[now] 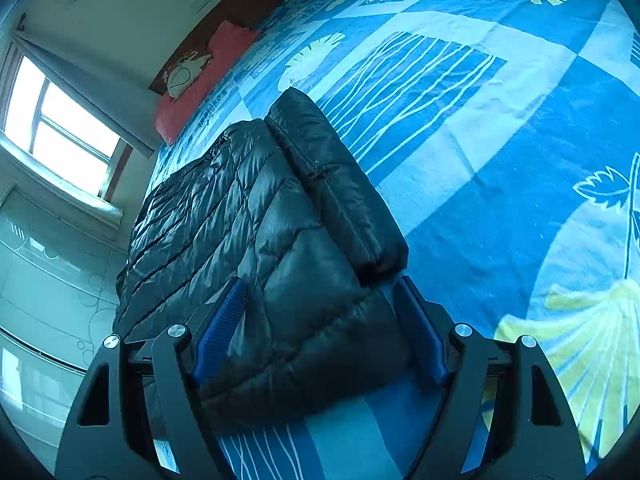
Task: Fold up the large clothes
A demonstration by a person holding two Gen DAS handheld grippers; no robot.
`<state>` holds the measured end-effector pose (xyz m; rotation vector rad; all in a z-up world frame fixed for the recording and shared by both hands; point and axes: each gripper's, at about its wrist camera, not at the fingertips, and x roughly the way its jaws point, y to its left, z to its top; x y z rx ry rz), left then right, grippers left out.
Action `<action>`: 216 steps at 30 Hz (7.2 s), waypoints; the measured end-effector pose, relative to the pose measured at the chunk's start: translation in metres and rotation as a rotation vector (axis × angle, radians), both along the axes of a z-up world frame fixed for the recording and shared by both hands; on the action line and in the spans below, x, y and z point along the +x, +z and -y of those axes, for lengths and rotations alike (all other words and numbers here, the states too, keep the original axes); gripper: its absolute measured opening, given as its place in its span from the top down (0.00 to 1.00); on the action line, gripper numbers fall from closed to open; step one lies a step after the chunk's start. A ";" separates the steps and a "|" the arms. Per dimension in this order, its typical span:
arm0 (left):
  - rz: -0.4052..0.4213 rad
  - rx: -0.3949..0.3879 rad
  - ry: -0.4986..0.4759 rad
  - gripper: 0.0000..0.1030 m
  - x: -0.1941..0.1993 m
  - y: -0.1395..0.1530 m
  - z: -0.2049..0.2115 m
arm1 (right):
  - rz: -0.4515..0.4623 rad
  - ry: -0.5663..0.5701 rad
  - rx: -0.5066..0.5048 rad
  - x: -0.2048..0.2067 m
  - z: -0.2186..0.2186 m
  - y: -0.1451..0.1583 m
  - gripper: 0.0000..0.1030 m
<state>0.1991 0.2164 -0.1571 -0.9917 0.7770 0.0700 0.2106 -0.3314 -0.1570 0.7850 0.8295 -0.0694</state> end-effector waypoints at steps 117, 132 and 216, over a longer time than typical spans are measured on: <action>-0.206 0.290 -0.514 0.22 0.007 0.003 -0.029 | -0.033 0.582 -0.546 -0.046 -0.263 0.028 0.52; 0.011 0.304 -0.575 0.80 -0.016 0.087 0.005 | -0.028 0.580 -0.559 -0.048 -0.267 0.026 0.52; 0.209 0.462 -0.845 0.43 -0.048 0.133 0.289 | -0.046 0.180 -0.562 -0.145 -0.021 0.090 0.52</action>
